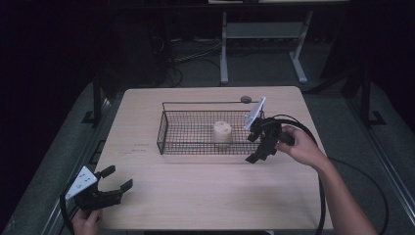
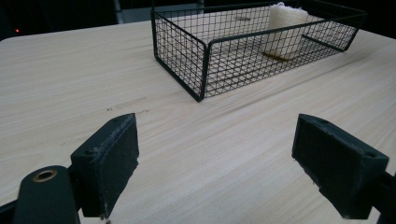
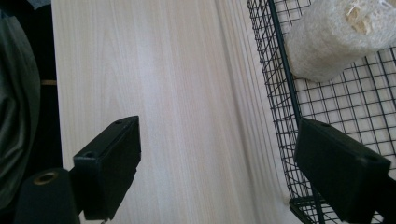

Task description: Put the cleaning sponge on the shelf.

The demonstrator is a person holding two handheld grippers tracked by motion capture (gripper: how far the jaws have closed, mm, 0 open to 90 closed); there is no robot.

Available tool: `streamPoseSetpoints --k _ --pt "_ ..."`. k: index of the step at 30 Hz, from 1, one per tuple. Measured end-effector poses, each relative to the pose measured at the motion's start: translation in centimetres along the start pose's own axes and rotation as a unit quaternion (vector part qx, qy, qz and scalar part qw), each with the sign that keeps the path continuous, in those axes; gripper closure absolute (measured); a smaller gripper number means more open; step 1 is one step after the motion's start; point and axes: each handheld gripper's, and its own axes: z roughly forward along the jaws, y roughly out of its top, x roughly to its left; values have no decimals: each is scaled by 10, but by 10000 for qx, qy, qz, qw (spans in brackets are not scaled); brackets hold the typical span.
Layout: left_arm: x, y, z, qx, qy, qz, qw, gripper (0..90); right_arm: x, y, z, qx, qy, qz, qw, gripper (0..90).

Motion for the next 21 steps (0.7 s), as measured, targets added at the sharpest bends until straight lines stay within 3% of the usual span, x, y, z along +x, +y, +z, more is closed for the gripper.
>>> streamPoseSetpoints --k 4,8,13,21 --pt "0 0 0 9 -7 2 10000 139 4 -3 4 168 -22 -59 9998 145" --pt "0 0 0 3 -7 2 10000 140 8 -7 4 29 30 -80 10000 145" --pt "0 0 0 8 -10 -5 10000 140 11 -12 7 118 9 -26 9999 145" --pt "-1 0 1 6 -9 0 10000 139 17 -17 12 33 38 3 10000 145"
